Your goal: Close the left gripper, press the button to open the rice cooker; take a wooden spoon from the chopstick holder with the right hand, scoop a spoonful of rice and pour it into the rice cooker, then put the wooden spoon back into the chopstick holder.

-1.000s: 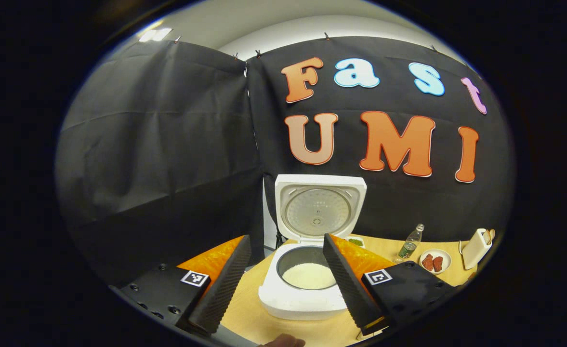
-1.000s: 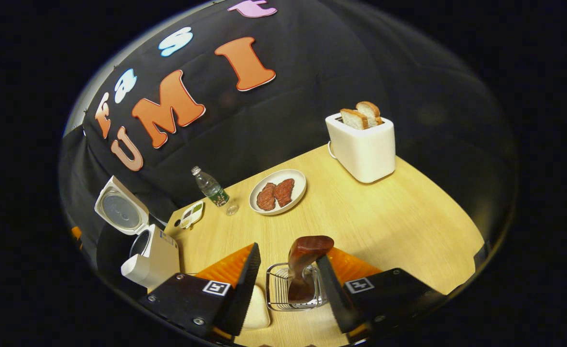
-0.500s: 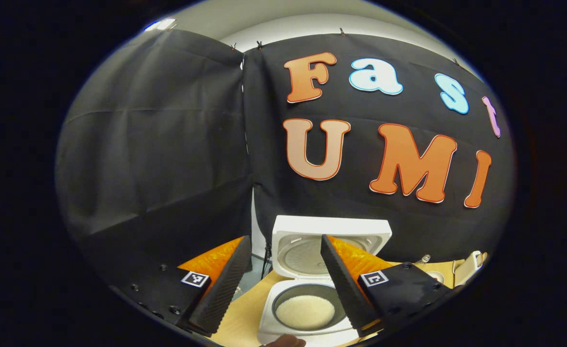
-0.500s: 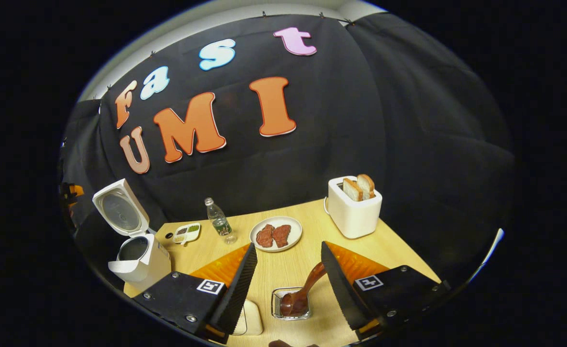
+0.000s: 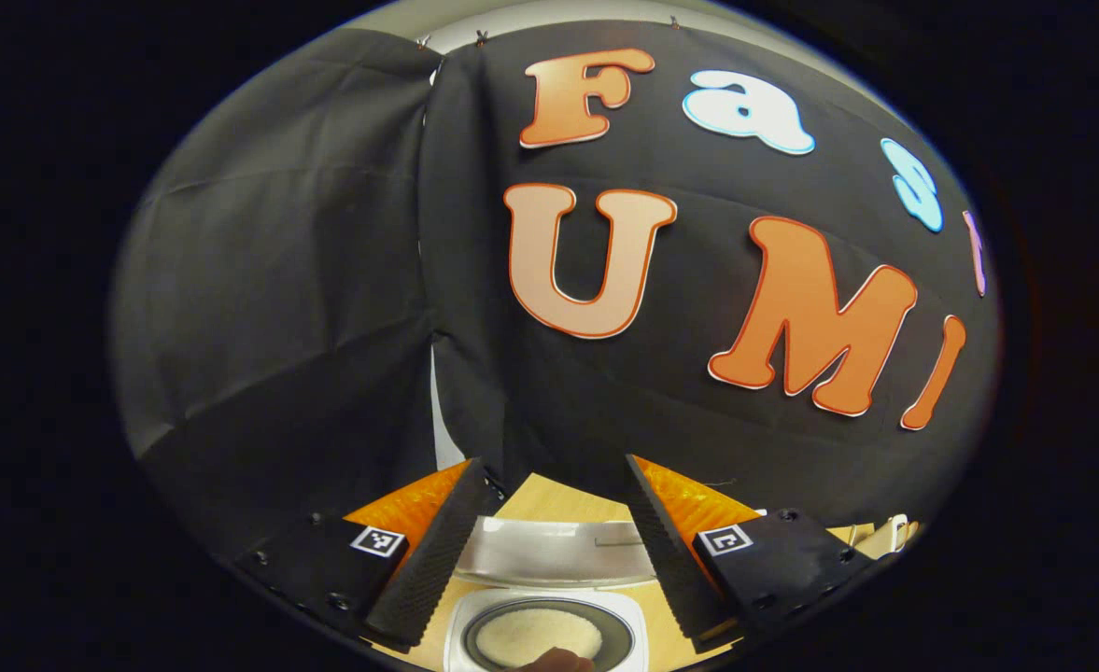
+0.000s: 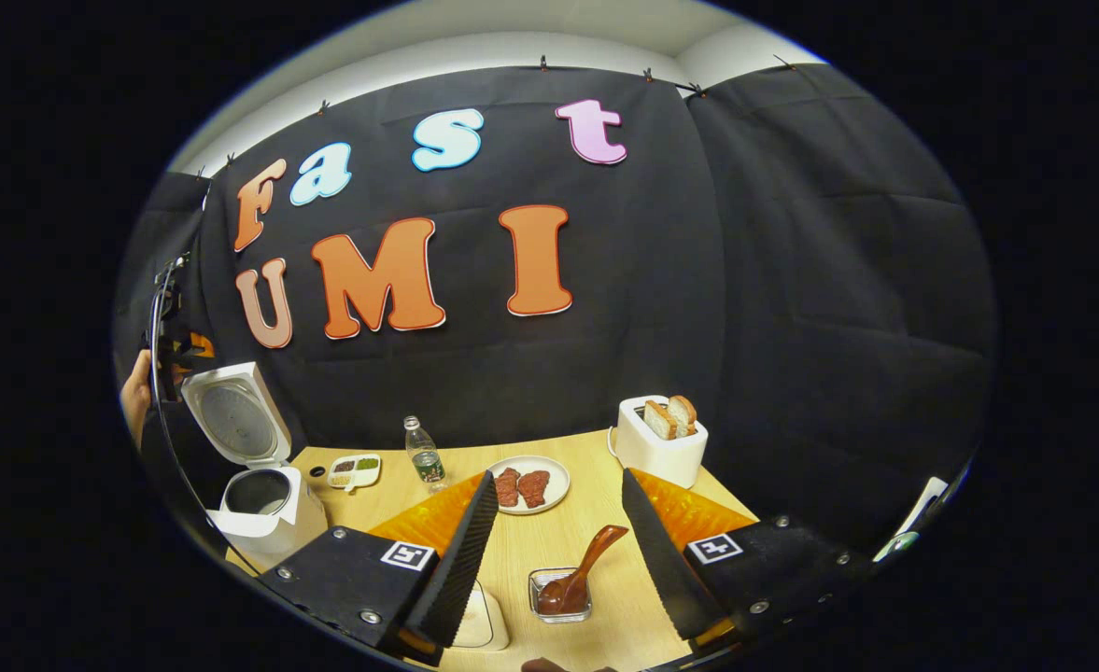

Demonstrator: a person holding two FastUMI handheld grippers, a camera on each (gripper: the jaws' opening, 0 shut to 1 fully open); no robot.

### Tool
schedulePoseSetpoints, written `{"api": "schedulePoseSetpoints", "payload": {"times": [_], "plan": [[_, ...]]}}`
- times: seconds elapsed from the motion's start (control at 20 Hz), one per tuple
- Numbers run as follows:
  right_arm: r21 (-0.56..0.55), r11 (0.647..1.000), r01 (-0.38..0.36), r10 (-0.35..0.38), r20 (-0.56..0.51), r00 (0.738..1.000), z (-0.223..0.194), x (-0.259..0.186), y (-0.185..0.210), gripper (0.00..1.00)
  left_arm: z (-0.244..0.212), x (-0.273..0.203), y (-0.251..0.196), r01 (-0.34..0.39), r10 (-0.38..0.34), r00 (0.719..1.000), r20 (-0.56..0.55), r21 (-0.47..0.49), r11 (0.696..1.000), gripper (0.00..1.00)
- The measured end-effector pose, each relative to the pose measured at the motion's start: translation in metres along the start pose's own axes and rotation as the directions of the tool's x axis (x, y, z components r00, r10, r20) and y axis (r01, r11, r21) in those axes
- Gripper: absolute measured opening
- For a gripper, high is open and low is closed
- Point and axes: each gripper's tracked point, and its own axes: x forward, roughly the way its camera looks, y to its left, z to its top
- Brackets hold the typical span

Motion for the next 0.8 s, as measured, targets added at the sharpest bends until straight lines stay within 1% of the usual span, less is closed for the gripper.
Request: {"api": "schedulePoseSetpoints", "payload": {"times": [0.1, 0.15, 0.2, 0.25, 0.3, 0.35, 0.4, 0.5, 0.55, 0.6, 0.65, 0.7, 0.75, 0.8], "plan": [[-0.010, 1.000, 0.009, -0.009, -0.004, 1.000, -0.005, -0.001, -0.002, 0.84, -0.011, 0.017, -0.003, -0.006, 0.005, 0.996, -0.087, -0.018, 1.000, 0.98], [-0.016, 1.000, 0.007, -0.007, -0.005, 1.000, -0.006, -0.001, -0.003, 0.84, -0.011, 0.017, -0.003, -0.015, 0.015, 0.995, -0.098, -0.008, 1.000, 0.98], [-0.019, 1.000, 0.006, -0.006, -0.006, 1.000, -0.006, 0.000, -0.003, 0.84, -0.020, 0.021, -0.005, -0.027, 0.025, 0.990, -0.137, -0.016, 1.000, 0.98], [-0.017, 1.000, -0.001, 0.001, -0.007, 1.000, -0.006, 0.001, -0.004, 0.84, -0.026, 0.021, -0.005, -0.032, 0.034, 0.982, -0.186, 0.014, 0.999, 0.96], [-0.013, 1.000, -0.012, 0.012, -0.008, 1.000, -0.004, 0.003, -0.002, 0.84, -0.036, 0.018, -0.004, -0.042, 0.053, 0.970, -0.237, 0.052, 0.998, 0.97], [-0.008, 1.000, -0.026, 0.026, -0.004, 1.000, -0.001, 0.003, -0.002, 0.84, -0.051, 0.015, -0.002, -0.054, 0.084, 0.948, -0.307, 0.104, 0.993, 0.97], [-0.002, 0.999, -0.041, 0.041, -0.001, 0.999, 0.003, 0.005, -0.001, 0.84, -0.061, 0.007, 0.001, -0.065, 0.108, 0.927, -0.359, 0.132, 0.989, 0.98], [0.000, 0.998, -0.064, 0.064, 0.004, 0.998, 0.005, 0.010, -0.002, 0.83, -0.070, -0.009, -0.003, -0.069, 0.124, 0.888, -0.443, 0.137, 0.988, 0.98], [-0.007, 0.997, -0.074, 0.074, 0.006, 0.997, 0.007, 0.012, -0.002, 0.83, -0.081, -0.019, -0.004, -0.070, 0.134, 0.860, -0.492, 0.146, 0.987, 0.97], [-0.016, 0.996, -0.089, 0.089, 0.000, 0.996, 0.006, 0.014, -0.001, 0.83, -0.092, -0.032, -0.003, -0.061, 0.125, 0.833, -0.539, 0.135, 0.989, 0.99], [-0.033, 0.994, -0.101, 0.101, -0.016, 0.995, 0.001, 0.016, 0.001, 0.83, -0.107, -0.039, -0.006, -0.045, 0.104, 0.807, -0.581, 0.114, 0.992, 0.98], [-0.050, 0.992, -0.114, 0.113, -0.020, 0.993, -0.001, 0.019, 0.002, 0.84, -0.121, -0.052, -0.006, -0.034, 0.088, 0.768, -0.635, 0.097, 0.995, 0.98], [-0.063, 0.990, -0.128, 0.127, -0.016, 0.992, 0.000, 0.019, 0.004, 0.83, -0.134, -0.058, -0.004, -0.031, 0.088, 0.761, -0.643, 0.099, 0.995, 0.99], [-0.070, 0.987, -0.144, 0.143, -0.019, 0.990, 0.000, 0.020, 0.007, 0.83, -0.146, -0.066, 0.000, -0.025, 0.086, 0.743, -0.664, 0.101, 0.995, 0.99]]}}
